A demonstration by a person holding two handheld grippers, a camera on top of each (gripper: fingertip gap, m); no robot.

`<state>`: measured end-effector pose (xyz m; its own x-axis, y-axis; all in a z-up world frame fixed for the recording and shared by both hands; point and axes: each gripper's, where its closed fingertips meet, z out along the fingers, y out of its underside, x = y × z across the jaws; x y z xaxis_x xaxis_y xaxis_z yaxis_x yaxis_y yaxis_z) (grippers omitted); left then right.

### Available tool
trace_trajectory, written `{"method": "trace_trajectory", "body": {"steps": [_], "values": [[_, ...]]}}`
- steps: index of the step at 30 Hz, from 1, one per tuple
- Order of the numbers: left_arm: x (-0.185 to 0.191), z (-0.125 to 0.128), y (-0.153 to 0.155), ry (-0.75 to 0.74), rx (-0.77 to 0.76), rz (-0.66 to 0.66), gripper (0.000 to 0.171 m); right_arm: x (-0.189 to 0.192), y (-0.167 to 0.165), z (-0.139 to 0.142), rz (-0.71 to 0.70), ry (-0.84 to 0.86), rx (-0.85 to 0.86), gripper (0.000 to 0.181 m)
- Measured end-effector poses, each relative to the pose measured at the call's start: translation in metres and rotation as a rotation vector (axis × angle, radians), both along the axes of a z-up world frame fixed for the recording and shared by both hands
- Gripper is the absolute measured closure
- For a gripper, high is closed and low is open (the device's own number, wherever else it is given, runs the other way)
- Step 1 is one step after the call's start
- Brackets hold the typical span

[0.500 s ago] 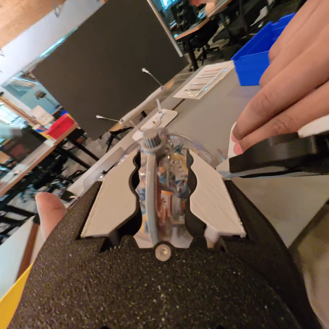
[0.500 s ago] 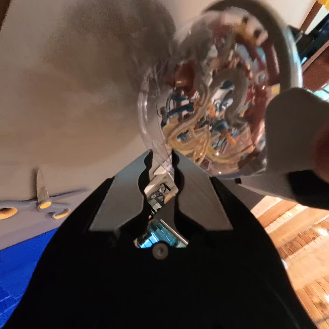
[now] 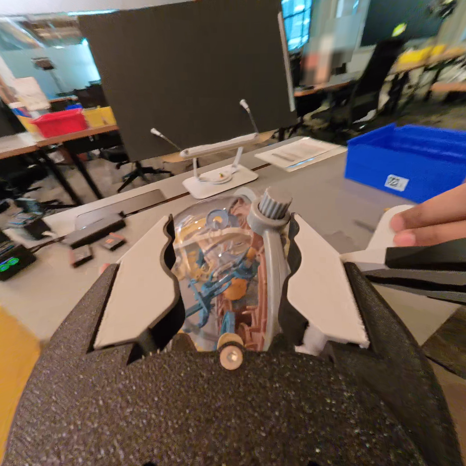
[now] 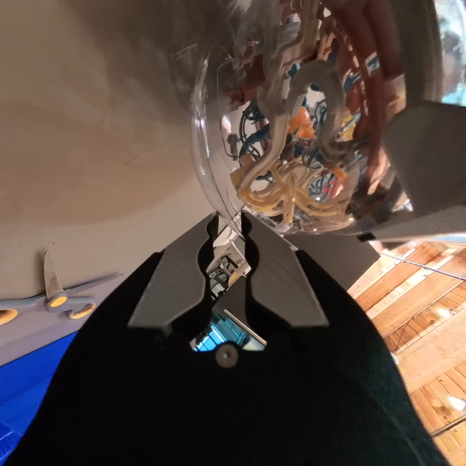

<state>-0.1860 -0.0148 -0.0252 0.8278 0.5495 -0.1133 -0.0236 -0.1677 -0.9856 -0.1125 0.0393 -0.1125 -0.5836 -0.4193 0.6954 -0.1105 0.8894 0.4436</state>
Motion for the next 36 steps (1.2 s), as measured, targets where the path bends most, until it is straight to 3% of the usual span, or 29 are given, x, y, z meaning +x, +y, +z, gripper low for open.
{"method": "trace_trajectory", "body": {"steps": [3, 7, 8, 9, 16, 21, 26, 36], "values": [[0.007, 0.011, 0.009, 0.109, 0.023, -0.040, 0.085, -0.001, -0.001, -0.003, 0.015, -0.001, 0.001, 0.167], [0.020, 0.013, 0.025, 0.212, -0.099, -0.081, 0.098, -0.004, 0.000, 0.000, 0.013, 0.021, 0.011, 0.167], [0.020, 0.014, 0.026, 0.213, -0.111, -0.076, 0.118, -0.004, 0.000, 0.000, 0.010, 0.022, 0.002, 0.167], [0.019, 0.016, 0.024, 0.217, -0.124, -0.062, 0.152, -0.004, -0.001, 0.001, 0.011, 0.017, -0.017, 0.167], [-0.006, 0.018, 0.013, 0.275, -0.140, 0.023, 0.155, -0.008, -0.007, -0.004, 0.026, 0.035, -0.108, 0.171], [-0.019, 0.018, 0.018, 0.238, -0.147, -0.014, 0.155, -0.009, -0.005, -0.010, -0.013, -0.024, -0.262, 0.175], [-0.031, 0.011, 0.040, 0.203, -0.180, -0.061, 0.156, -0.019, 0.000, -0.031, -0.033, -0.056, -0.313, 0.180], [-0.052, 0.011, 0.054, 0.154, -0.227, -0.108, 0.156, -0.030, 0.007, -0.035, -0.091, -0.034, -0.475, 0.181]]}}
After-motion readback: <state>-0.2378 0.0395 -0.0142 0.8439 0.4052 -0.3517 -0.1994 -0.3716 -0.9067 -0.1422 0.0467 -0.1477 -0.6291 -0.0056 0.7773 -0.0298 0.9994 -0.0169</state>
